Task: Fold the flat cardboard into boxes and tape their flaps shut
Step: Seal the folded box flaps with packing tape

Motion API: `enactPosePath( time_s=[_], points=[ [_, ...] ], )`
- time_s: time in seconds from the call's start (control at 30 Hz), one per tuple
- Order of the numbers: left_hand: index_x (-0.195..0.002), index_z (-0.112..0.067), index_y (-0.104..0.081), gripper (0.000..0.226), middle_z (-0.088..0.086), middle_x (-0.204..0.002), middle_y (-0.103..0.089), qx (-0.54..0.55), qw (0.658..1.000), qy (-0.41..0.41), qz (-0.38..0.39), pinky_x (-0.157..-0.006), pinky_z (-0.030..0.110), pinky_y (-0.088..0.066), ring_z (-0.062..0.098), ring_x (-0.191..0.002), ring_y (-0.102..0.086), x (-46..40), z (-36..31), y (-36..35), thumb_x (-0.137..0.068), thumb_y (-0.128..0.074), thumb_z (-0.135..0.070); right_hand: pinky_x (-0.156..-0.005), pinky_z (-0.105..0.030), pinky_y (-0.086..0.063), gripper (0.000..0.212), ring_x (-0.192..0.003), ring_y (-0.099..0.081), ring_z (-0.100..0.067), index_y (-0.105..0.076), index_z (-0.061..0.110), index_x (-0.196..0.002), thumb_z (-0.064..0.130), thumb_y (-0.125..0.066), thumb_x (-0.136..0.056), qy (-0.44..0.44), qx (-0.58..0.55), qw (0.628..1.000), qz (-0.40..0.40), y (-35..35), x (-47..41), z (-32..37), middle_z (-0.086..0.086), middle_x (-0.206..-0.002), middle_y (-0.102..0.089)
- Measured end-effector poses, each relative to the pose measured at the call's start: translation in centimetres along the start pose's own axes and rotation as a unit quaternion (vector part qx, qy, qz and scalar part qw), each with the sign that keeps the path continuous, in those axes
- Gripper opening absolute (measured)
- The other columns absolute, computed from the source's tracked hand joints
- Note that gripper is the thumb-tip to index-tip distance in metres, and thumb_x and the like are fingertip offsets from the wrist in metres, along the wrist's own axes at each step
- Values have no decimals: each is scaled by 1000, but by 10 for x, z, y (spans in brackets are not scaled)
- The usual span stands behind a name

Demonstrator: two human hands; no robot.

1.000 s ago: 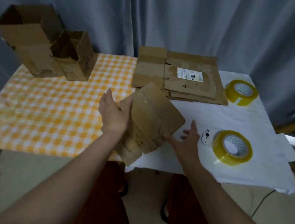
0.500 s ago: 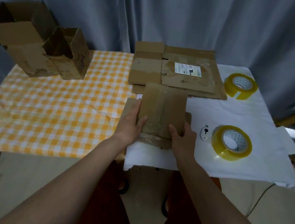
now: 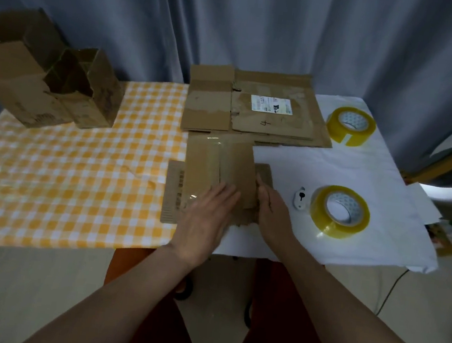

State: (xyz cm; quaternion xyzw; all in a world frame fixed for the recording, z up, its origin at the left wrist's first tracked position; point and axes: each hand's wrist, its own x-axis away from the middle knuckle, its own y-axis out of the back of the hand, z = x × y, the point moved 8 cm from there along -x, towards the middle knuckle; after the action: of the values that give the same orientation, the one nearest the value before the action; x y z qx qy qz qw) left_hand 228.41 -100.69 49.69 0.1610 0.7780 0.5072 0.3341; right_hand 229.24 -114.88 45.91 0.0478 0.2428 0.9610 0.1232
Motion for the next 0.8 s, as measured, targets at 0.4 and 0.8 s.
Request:
enactPosePath(
  time_s=[0.4, 0.8],
  points=[
    [-154, -20, -6, 92, -1, -162, -4, -68, 982, -26, 172, -115, 25, 13, 13, -148, 3, -2, 12, -23, -83, -64, -33, -106, -45, -28, 39, -137, -27, -33, -55, 7, -127, 9, -56, -88, -122, 394, 910, -43, 126, 14, -106, -14, -145, -40],
    [-153, -25, -16, 122, -5, -160, -15, 262, 934, 205, 131, -118, 38, -20, 13, -145, -15, -53, -7, 24, -55, -86, -50, -87, -21, -33, 33, -105, -44, -14, -60, 6, -116, 11, -69, -84, 108, 93, 989, -24, 88, 41, 19, -3, -112, -54]
  ],
)
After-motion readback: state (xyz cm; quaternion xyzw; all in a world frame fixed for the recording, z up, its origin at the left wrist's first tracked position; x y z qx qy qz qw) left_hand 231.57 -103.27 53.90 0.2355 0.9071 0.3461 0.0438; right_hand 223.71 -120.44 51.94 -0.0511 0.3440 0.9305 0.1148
